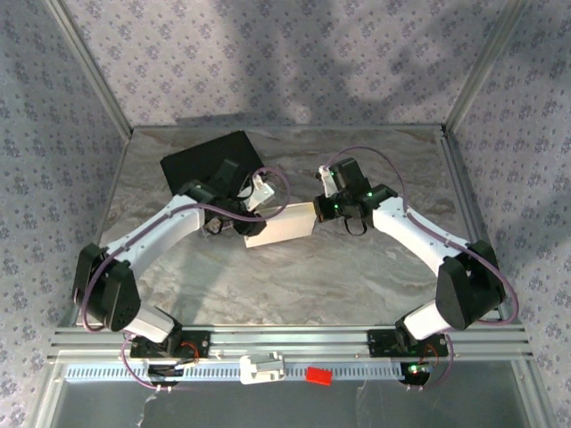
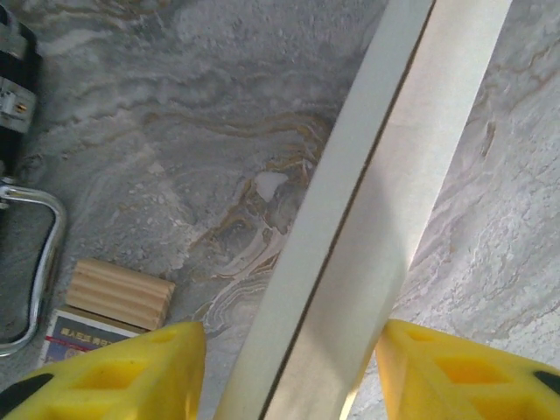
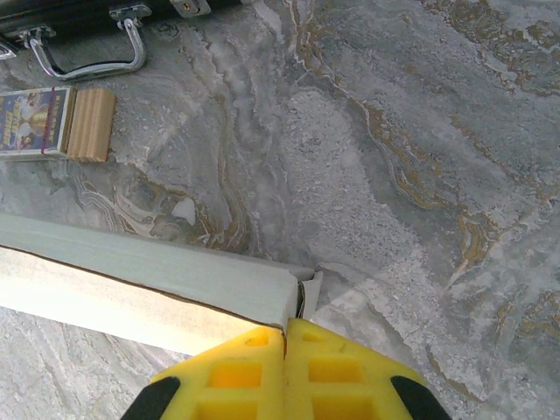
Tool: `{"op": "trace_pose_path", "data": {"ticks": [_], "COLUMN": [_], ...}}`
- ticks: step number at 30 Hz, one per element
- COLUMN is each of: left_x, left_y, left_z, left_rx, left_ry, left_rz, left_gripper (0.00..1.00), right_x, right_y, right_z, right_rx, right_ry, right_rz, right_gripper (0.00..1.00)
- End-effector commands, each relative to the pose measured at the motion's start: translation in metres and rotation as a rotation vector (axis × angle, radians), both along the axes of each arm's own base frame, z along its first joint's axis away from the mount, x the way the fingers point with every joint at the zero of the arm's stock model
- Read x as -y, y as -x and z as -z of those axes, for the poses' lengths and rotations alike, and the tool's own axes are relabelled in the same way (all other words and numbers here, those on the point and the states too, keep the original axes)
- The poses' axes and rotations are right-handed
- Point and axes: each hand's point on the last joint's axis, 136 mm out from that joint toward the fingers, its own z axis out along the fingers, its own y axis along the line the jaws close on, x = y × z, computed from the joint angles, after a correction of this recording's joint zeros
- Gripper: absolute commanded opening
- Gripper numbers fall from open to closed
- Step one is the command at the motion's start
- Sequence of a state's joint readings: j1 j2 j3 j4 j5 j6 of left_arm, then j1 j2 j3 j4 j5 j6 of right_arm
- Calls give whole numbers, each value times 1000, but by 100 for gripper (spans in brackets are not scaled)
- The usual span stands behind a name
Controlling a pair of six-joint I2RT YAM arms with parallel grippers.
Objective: Fold the paper box
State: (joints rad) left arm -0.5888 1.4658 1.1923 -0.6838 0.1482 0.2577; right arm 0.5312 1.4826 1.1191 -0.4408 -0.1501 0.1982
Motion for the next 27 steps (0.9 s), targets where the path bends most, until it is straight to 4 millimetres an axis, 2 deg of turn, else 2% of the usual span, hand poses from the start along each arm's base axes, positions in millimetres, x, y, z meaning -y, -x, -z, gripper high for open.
{"op": "trace_pose_path", "data": {"ticks": [1, 7, 10, 16, 18, 20, 22, 25, 27], "left_x": [-1, -10, -15, -32, -41, -52, -60, -59, -59], "left_y": [-5, 4, 2, 1, 7, 13, 18, 25, 26], "left_z": [-20, -14, -26, -53, -54, -52, -48, -48, -49], "left_rx": [50, 41, 65, 65, 22, -23, -89, -190, -179], "left_ry": [86, 72, 102, 163, 173, 172, 179, 219, 192], "left_rz": [-83, -101, -138, -279, -330, -386, -437, -449, -396], "left_gripper": [56, 59, 58, 49, 47, 42, 41, 38, 39], "right_x": [8, 7, 6, 1, -1, -6, -7, -8, -9], "right_y": [15, 11, 10, 11, 12, 6, 5, 4, 2], "right_z": [18, 9, 8, 16, 19, 9, 8, 7, 7], "right_rx": [-98, -85, -85, -93, -100, -75, -71, -75, -77], "right_ry": [68, 72, 78, 98, 105, 93, 97, 103, 103], "right_rz": [21, 42, 43, 42, 43, 46, 47, 48, 46], "right_gripper": [0, 0, 0, 0, 0, 0, 0, 0, 0]}}
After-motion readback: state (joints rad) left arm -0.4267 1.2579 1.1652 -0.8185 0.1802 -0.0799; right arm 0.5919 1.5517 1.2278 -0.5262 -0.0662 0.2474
